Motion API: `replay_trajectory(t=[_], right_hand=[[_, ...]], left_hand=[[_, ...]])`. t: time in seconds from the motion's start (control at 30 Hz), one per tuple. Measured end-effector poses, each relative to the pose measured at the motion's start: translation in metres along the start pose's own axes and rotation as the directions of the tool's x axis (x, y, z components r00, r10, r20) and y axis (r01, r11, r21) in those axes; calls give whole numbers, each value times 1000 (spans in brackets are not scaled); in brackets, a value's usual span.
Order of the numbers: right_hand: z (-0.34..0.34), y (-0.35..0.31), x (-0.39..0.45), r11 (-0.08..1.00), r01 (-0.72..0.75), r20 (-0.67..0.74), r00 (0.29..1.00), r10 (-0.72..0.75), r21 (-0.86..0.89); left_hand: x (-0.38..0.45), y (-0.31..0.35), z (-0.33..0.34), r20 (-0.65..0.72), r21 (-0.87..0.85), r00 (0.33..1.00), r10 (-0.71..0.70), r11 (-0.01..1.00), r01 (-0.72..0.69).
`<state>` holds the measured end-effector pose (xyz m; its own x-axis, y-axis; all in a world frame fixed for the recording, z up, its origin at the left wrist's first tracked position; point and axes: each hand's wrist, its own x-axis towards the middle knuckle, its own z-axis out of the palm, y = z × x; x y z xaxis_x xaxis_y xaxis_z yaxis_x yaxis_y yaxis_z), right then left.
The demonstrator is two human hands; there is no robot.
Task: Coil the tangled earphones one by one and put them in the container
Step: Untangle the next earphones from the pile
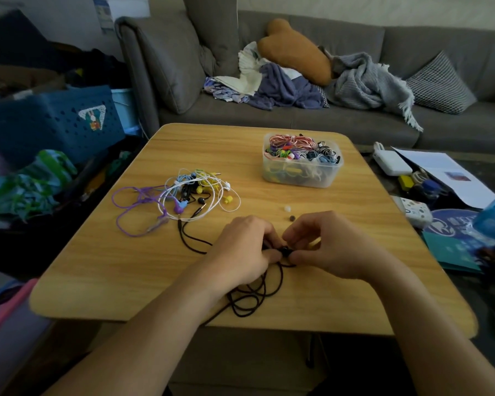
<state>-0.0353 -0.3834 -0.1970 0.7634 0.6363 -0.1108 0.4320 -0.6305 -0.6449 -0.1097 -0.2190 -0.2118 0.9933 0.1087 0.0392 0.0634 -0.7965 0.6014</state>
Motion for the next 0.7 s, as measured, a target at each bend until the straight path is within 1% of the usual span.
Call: replay_trajectory(t=[0.17,0.2,0.27,0.33,0.37,0.47,0.53,0.6,0.7], right_hand=[[0,-1,-2,1000,11,0,1000,-11,25],[1,-2,-2,999,18,-21,1000,-17,38],[2,-3,-2,991,34,-89,996,-23,128],[3,-4,-1,972,68,-164,986,-30,227],[3,-5,-2,965,97,-197,979,-49,245],[4,-8,-2,944,169,-236,966,-102,284],[5,-9,-3,905,173,-229,969,-87,388],[5,-8,-3,847,166,-209,976,-67,504],[5,-8,-3,738,146,-174,984,-39,659]], left_hand=[[2,-2,-3,-72,-87,997,-21,996,15],[2,-3,-3,-86,-122,996,-29,992,18],[4,-3,-5,-116,-223,992,-46,975,20],[4,-3,-7,-135,-372,987,-90,927,34],[4,-3,-8,-130,-452,984,-120,891,49],[4,-2,-11,-65,-621,980,-185,776,105],[5,-3,-12,-30,-684,981,-194,720,121],[5,-3,-15,-13,-719,982,-189,684,122],[4,-4,-17,-52,-763,981,-185,641,80]])
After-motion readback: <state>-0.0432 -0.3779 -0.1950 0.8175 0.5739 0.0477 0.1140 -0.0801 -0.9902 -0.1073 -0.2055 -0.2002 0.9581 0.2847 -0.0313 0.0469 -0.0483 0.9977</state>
